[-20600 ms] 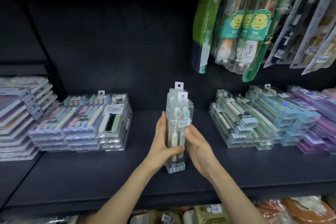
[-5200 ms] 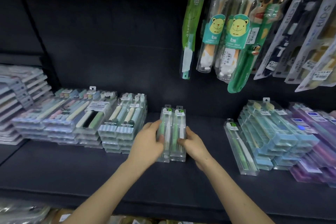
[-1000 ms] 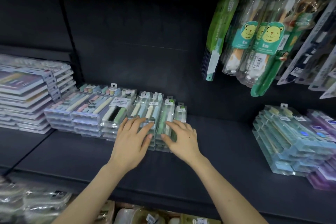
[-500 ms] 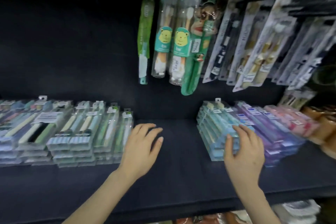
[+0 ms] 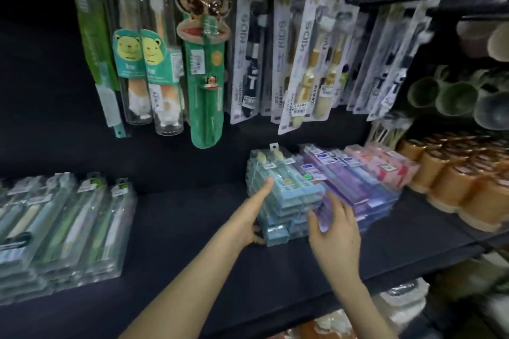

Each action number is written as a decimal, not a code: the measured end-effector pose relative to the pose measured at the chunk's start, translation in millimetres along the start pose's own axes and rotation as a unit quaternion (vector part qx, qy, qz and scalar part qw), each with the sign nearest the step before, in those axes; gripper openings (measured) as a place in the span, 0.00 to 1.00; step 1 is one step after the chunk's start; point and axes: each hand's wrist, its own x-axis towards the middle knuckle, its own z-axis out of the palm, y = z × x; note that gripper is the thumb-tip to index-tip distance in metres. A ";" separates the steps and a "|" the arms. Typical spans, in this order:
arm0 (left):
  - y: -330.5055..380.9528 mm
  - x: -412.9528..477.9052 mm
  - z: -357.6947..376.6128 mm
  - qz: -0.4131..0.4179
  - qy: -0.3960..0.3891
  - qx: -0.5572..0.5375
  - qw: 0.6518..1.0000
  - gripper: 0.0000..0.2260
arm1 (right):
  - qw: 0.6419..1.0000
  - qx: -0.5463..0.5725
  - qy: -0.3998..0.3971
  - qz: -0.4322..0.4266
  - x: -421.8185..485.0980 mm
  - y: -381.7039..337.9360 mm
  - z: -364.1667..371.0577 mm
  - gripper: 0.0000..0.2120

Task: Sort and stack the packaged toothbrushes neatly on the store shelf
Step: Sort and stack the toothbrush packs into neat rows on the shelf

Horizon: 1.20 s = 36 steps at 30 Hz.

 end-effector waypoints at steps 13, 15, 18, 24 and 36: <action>7.6 23.4 8.3 0.045 0.045 0.001 0.998 0.16 | 0.976 0.139 -0.164 0.038 28.9 9.9 5.8 0.33; 8.1 25.1 8.7 0.033 0.039 0.003 0.999 0.16 | 0.979 0.109 -0.166 0.042 28.3 16.9 5.6 0.33; 7.5 27.0 10.3 0.025 0.036 -0.001 0.999 0.14 | 0.972 0.121 -0.183 0.078 20.4 31.8 6.9 0.33; 0.8 29.5 9.7 0.028 0.024 -0.007 0.999 0.15 | 0.947 0.189 -0.240 0.096 15.3 40.2 7.7 0.41; 1.1 26.3 5.6 0.051 0.026 0.004 0.998 0.22 | 0.960 0.175 -0.164 0.144 3.2 45.4 17.4 0.27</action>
